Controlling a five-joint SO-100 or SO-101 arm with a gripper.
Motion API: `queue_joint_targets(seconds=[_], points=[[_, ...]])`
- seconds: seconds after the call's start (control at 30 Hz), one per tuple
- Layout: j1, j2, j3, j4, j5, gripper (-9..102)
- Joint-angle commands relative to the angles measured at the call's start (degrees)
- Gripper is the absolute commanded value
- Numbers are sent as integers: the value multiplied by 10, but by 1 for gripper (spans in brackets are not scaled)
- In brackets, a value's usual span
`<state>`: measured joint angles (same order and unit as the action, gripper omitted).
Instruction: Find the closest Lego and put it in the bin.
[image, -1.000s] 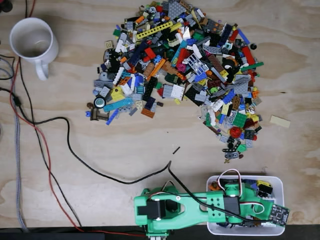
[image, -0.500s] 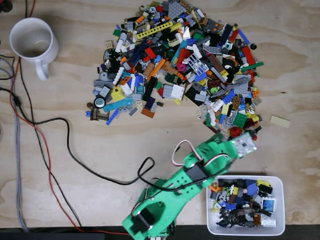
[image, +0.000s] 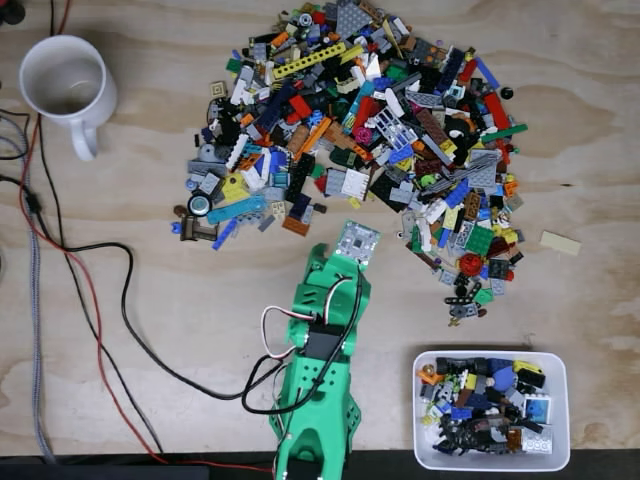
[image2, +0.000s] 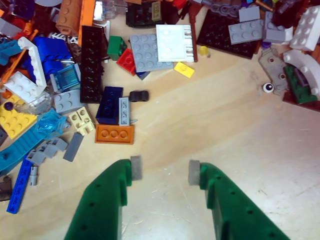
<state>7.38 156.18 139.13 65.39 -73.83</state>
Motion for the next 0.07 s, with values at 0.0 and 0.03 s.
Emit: queue_joint_targets(seconds=[0.0, 0.03], points=[[-13, 2, -4, -7, 7, 16], [-15, 2, -4, -4, 9, 16]])
